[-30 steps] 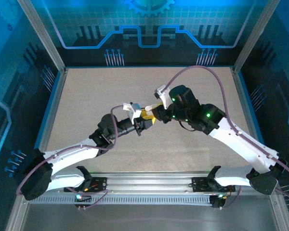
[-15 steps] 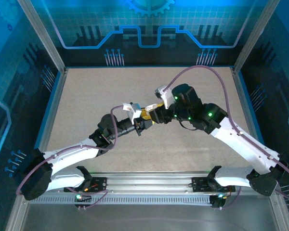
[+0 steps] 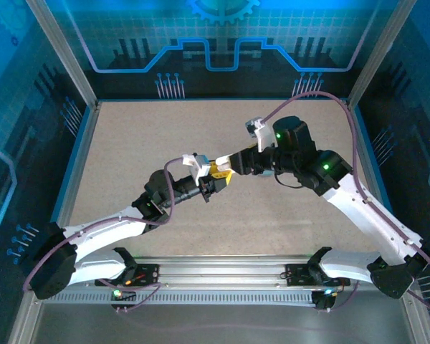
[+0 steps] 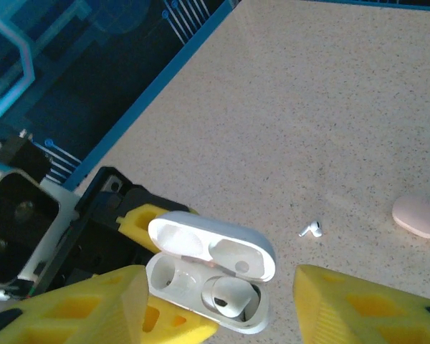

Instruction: Insert the wireless bluetooth earbuds into the charging case

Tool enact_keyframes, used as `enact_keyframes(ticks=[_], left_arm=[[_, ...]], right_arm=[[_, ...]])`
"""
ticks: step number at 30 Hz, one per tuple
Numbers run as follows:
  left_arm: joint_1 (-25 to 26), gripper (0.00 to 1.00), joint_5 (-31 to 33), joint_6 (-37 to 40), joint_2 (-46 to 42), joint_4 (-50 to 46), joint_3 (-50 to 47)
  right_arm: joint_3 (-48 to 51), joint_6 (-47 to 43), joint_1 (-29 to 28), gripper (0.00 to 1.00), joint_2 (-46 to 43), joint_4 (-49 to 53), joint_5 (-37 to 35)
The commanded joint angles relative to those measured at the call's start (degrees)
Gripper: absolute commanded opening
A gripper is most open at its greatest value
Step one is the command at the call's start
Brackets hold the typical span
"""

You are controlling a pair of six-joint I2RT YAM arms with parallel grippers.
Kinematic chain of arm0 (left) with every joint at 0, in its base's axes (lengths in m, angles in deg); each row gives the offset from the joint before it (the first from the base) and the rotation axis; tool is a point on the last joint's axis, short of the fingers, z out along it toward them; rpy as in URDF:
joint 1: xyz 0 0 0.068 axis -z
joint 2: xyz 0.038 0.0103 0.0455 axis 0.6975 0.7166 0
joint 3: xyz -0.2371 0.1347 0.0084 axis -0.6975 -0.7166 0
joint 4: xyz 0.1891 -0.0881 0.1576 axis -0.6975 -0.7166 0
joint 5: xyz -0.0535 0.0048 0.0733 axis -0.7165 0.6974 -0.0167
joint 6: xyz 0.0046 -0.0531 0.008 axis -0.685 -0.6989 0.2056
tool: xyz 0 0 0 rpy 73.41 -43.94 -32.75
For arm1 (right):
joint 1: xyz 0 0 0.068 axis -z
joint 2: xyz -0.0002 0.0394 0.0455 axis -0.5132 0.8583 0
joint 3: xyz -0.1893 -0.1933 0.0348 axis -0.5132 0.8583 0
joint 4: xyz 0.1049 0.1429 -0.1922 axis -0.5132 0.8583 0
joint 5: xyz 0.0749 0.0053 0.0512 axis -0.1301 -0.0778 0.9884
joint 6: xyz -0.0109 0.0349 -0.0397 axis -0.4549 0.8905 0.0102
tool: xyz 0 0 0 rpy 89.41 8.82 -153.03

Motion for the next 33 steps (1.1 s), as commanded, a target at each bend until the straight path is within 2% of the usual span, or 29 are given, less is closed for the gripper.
enact_keyframes(ticks=[1, 9, 17, 22, 27, 31, 33], left_arm=[[0.3, 0.27, 0.5, 2.2, -2.1, 1.9, 0.4], [0.3, 0.28, 1.8, 3.4, -3.9, 1.6, -0.6], [0.3, 0.27, 6.7, 5.3, -7.3, -1.9, -2.5], [0.3, 0.27, 10.1, 6.9, -10.9, -4.5, -4.4], [0.2, 0.28, 13.6, 9.3, -16.6, -7.8, -6.7], [-0.1, 0.29, 15.0, 11.1, -21.0, -8.6, -9.4], [-0.3, 0.29, 15.5, 11.8, -23.1, -9.6, -10.3]], right_arm=[[-1.4, 1.8, 1.7, 0.52, 0.1, 0.7, 0.3], [-2.0, 1.3, 1.8, 0.48, 3.8, 3.0, 3.8], [-1.9, 5.2, 3.6, 0.62, -1.0, -7.9, 3.7], [-0.4, 9.7, 7.8, 0.60, -0.4, -7.4, -0.9], [-2.1, 17.4, 12.8, 0.54, 9.4, 2.2, 0.5], [-7.8, 16.9, 12.4, 0.54, 23.2, 10.5, 4.8], [-10.8, 17.1, 10.7, 0.54, 29.4, 14.2, 2.9]])
